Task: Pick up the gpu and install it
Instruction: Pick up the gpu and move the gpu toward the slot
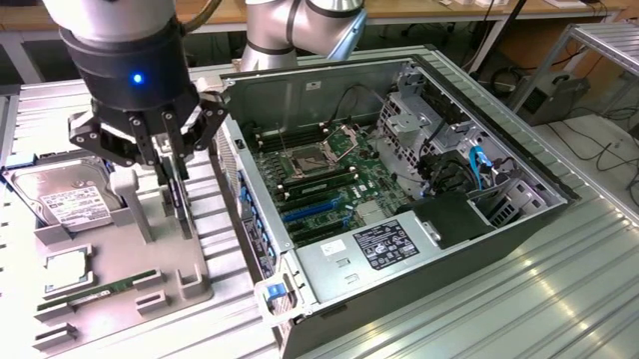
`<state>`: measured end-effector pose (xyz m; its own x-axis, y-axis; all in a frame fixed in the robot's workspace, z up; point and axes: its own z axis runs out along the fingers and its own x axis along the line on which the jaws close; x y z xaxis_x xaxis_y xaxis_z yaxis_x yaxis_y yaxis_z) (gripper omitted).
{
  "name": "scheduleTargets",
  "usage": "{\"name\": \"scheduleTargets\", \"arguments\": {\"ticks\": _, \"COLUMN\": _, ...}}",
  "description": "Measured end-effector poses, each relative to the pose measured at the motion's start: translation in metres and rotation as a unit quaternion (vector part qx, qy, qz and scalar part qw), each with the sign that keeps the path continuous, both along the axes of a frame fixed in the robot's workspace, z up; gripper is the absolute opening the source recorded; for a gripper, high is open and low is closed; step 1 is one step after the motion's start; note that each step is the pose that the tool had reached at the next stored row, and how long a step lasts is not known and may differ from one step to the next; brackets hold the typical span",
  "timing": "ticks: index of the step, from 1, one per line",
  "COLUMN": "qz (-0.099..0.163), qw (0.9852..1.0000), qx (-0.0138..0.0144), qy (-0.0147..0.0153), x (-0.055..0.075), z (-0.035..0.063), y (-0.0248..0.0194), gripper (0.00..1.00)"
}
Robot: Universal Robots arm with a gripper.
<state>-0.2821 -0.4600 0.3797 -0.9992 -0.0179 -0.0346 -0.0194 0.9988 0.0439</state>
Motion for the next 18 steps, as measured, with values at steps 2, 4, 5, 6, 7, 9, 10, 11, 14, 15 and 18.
{"name": "scheduleTargets", "arguments": {"ticks": 2, "qz": 0.0, "qw": 1.0, "qx": 0.0, "qy": 0.0013, "x": 0.007, "z": 0.0139, "y": -0.0028, "gripper": 0.26}}
{"name": "scheduleTargets", "arguments": {"ticks": 4, "qz": 0.0, "qw": 1.0, "qx": 0.0, "qy": 0.0026, "x": 0.012, "z": 0.0238, "y": -0.0051, "gripper": 0.26}}
{"name": "scheduleTargets", "arguments": {"ticks": 5, "qz": 0.0, "qw": 1.0, "qx": 0.0, "qy": 0.0033, "x": 0.015, "z": 0.0281, "y": -0.0062, "gripper": 0.26}}
{"name": "scheduleTargets", "arguments": {"ticks": 6, "qz": 0.0, "qw": 1.0, "qx": 0.0, "qy": 0.0043, "x": 0.019, "z": 0.034, "y": -0.0077, "gripper": 0.26}}
{"name": "scheduleTargets", "arguments": {"ticks": 7, "qz": 0.0, "qw": 1.0, "qx": 0.0, "qy": 0.0052, "x": 0.023, "z": 0.039, "y": -0.009, "gripper": 0.26}}
{"name": "scheduleTargets", "arguments": {"ticks": 9, "qz": 0.0, "qw": 1.0, "qx": 0.0001, "qy": 0.007, "x": 0.032, "z": 0.0494, "y": -0.0118, "gripper": 0.26}}
{"name": "scheduleTargets", "arguments": {"ticks": 10, "qz": 0.0, "qw": 1.0, "qx": 0.0002, "qy": 0.0079, "x": 0.036, "z": 0.0547, "y": -0.013, "gripper": 0.26}}
{"name": "scheduleTargets", "arguments": {"ticks": 11, "qz": 0.0, "qw": 1.0, "qx": 0.0003, "qy": 0.0088, "x": 0.041, "z": 0.0595, "y": -0.014, "gripper": 0.26}}
{"name": "scheduleTargets", "arguments": {"ticks": 14, "qz": 0.0, "qw": 0.9999, "qx": 0.0008, "qy": 0.0125, "x": 0.058, "z": 0.0743, "y": -0.0164, "gripper": 0.26}}
{"name": "scheduleTargets", "arguments": {"ticks": 15, "qz": 0.0, "qw": 0.9999, "qx": 0.0009, "qy": 0.0136, "x": 0.062, "z": 0.0765, "y": -0.0168, "gripper": 0.26}}
{"name": "scheduleTargets", "arguments": {"ticks": 18, "qz": 0.0, "qw": 0.9999, "qx": 0.0012, "qy": 0.0171, "x": 0.084, "z": 0.08, "y": -0.0179, "gripper": 0.26}}
